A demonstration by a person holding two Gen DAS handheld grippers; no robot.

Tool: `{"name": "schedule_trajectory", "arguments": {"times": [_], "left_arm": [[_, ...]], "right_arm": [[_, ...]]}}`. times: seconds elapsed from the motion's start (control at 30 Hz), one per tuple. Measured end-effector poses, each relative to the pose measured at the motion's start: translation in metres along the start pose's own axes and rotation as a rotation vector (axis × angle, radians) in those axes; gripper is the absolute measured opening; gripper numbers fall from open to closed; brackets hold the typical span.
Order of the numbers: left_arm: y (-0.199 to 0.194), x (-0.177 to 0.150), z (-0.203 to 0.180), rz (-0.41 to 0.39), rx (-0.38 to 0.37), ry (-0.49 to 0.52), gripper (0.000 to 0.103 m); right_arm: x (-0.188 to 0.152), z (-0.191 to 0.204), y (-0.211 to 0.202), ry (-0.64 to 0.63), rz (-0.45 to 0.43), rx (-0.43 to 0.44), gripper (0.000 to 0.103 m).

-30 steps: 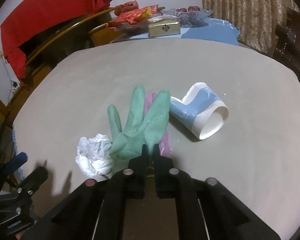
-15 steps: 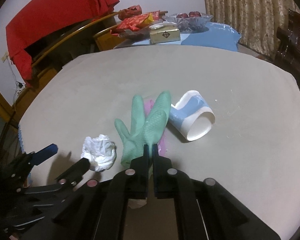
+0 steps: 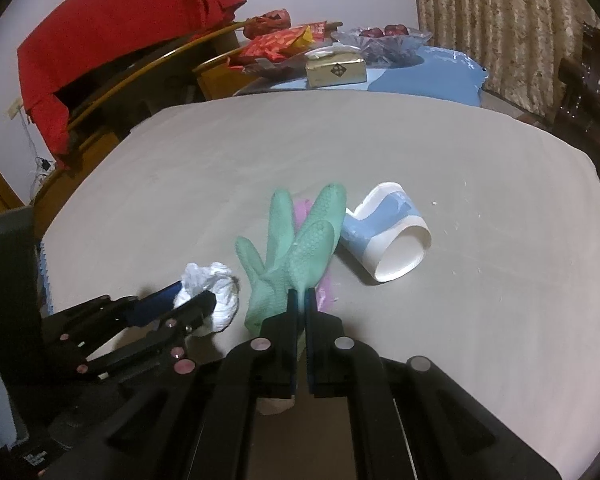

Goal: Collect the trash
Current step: 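Grasp the second green glove with the right gripper while the left grasps the white tissue, then lift the green glove and white tissue and carry them toward the bin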

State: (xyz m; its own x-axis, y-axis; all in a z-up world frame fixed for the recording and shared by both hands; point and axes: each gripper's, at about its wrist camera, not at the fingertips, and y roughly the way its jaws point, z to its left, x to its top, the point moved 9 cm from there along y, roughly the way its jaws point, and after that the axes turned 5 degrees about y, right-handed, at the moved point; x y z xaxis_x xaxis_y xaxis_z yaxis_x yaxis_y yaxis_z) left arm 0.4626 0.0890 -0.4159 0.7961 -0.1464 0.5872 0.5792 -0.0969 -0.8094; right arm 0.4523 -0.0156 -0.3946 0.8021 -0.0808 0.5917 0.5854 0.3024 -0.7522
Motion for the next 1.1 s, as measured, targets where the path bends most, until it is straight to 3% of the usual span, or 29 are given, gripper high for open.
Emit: {"name": "schedule_trajectory", "arguments": {"times": [0.13, 0.47, 1.1], "left_arm": [[-0.015, 0.004, 0.001, -0.017, 0.004, -0.018, 0.013], [-0.063, 0.011, 0.001, -0.045, 0.060, -0.039, 0.013], [-0.173, 0.017, -0.061, -0.132, 0.077, 0.002, 0.013]], "right_arm": [[0.004, 0.005, -0.012, -0.009, -0.012, 0.011, 0.003], [0.012, 0.015, -0.063, -0.044, -0.060, 0.029, 0.003], [0.015, -0.012, -0.162, -0.058, -0.153, 0.000, 0.003]]}}
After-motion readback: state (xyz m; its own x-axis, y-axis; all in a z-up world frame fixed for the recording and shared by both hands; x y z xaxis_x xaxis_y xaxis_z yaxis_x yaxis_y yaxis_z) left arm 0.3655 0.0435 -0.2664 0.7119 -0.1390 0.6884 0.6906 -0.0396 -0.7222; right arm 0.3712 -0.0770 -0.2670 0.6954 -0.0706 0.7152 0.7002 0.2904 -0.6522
